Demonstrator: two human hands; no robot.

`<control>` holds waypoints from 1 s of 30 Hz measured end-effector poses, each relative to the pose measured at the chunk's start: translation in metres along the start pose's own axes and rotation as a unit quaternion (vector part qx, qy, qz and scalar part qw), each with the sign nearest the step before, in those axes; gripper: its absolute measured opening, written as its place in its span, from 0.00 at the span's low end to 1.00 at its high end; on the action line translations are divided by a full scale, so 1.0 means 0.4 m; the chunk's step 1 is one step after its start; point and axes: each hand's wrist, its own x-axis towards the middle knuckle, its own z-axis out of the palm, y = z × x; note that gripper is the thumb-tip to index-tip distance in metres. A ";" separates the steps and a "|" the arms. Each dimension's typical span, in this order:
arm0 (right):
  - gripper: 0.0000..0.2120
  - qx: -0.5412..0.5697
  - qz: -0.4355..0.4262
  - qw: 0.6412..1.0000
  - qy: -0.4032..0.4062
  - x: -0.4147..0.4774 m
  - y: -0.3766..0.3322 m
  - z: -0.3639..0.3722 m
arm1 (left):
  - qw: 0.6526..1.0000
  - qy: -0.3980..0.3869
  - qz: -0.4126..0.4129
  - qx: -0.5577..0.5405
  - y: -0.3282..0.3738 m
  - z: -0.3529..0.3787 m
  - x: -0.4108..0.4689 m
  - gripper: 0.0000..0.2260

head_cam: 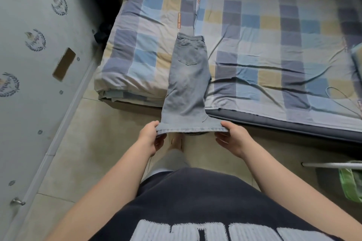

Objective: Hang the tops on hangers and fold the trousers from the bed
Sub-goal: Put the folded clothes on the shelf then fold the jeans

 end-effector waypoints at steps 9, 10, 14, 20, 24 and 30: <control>0.08 0.055 0.039 0.997 0.041 0.242 -0.388 0.201 | 0.997 -0.049 -0.024 -0.057 0.433 0.209 0.184 0.08; 0.07 0.051 0.040 0.997 0.045 0.267 -0.435 0.225 | 0.997 -0.047 -0.032 -0.055 0.483 0.232 0.204 0.08; 0.04 0.039 0.025 0.995 0.086 0.392 -0.625 0.320 | 0.997 -0.045 -0.047 -0.030 0.694 0.344 0.310 0.07; 0.05 0.050 -0.001 0.992 0.114 0.605 -0.875 0.423 | 0.998 -0.050 -0.023 0.034 0.953 0.515 0.492 0.09; 0.06 0.046 -0.013 0.990 0.131 0.770 -1.006 0.465 | 0.997 -0.049 -0.002 0.054 1.088 0.647 0.626 0.09; 0.06 0.033 -0.019 0.991 0.126 1.094 -1.126 0.488 | 0.995 -0.053 0.026 0.079 1.212 0.824 0.893 0.08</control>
